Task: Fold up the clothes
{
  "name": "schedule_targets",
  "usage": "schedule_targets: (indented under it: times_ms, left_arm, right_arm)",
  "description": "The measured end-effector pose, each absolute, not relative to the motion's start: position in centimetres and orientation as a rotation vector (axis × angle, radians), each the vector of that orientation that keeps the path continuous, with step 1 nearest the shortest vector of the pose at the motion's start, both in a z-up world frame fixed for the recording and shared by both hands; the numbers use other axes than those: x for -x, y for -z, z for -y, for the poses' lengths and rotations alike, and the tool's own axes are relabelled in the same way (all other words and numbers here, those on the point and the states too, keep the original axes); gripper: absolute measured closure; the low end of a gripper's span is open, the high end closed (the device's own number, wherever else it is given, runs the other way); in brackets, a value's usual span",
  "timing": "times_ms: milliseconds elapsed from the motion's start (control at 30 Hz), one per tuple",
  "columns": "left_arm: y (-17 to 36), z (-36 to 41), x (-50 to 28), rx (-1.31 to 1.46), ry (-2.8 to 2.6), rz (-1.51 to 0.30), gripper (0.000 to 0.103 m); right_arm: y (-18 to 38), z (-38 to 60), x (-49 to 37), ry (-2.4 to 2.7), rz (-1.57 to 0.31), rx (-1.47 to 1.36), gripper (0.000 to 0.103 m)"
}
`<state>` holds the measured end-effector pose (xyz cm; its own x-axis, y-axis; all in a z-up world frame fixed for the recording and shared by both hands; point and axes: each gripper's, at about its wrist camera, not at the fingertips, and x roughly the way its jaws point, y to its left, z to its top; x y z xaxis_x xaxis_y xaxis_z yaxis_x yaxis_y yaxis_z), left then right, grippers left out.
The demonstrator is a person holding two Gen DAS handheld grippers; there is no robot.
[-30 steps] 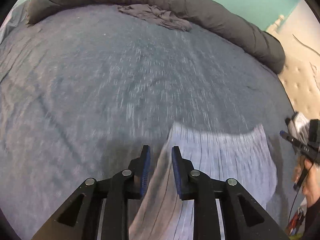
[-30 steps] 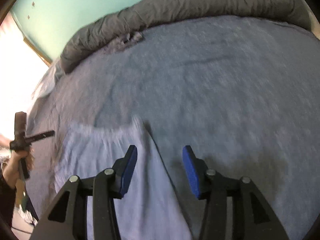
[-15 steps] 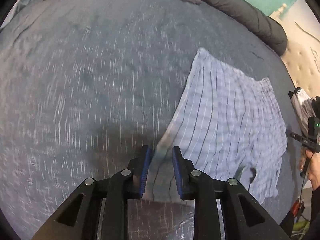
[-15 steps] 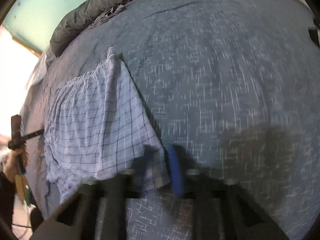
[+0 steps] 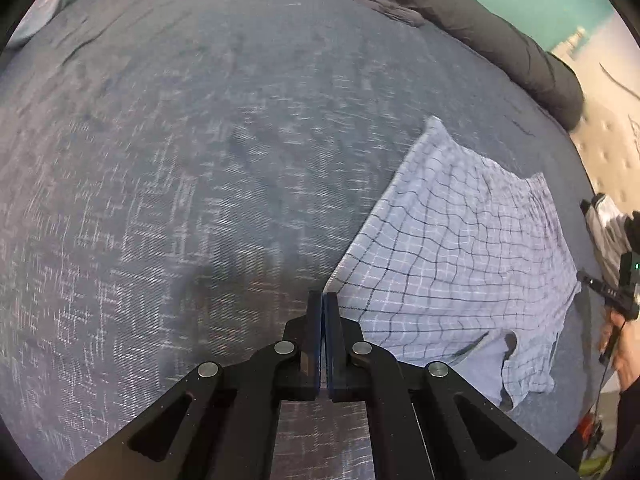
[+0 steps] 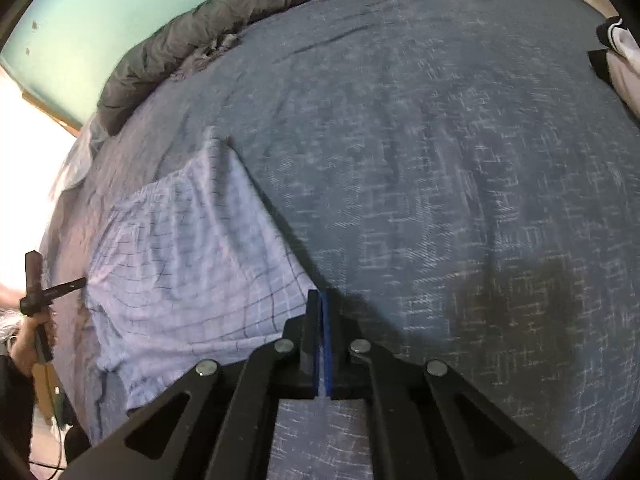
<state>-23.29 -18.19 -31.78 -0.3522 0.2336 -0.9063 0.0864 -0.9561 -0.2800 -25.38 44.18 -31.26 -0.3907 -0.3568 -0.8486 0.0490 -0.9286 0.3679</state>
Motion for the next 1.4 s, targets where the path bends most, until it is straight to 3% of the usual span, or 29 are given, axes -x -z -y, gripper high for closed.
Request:
schedule_targets:
  times_ms: [200,400,433,500,533,667,833,1033,1400]
  left_arm:
    - [32.2,19.0,23.3,1.762,-2.449,0.48,0.102]
    - [31.3,19.0,22.9,1.761,-2.465,0.451,0.1]
    - [30.9,19.1,22.7,1.762,-2.483,0.445,0.098]
    - [29.6,18.9,21.3,1.733,-2.515,0.427,0.079]
    - [28.9,18.8,20.5,1.715,-2.53,0.417,0.078]
    - [26.8,16.5,18.4,1.642,-2.487,0.425,0.078]
    - [27.3,8.5,16.6,1.605,-2.285,0.521,0.077]
    - [29.8,1.2,16.4,1.608,-2.201,0.457,0.077]
    - [31.9,-0.3,19.3,1.604,-2.268,0.467,0.078]
  right_arm:
    - [31.6,-45.0,25.9,2.421,0.478,-1.574,0.102]
    - [30.9,-44.0,26.0,2.436,0.402,-1.594,0.101]
    - [30.6,-44.0,25.9,2.45,0.404,-1.588,0.101]
    - [29.7,-44.7,24.7,2.472,0.426,-1.558,0.097]
    - [29.1,-44.9,24.2,2.491,0.446,-1.535,0.095]
    - [27.5,-44.0,23.2,2.483,0.445,-1.477,0.074]
    - [26.7,-41.4,21.8,2.42,0.402,-1.476,0.073]
    - [26.1,-39.6,19.3,2.336,0.395,-1.449,0.073]
    - [25.0,-39.8,17.8,2.315,0.429,-1.42,0.071]
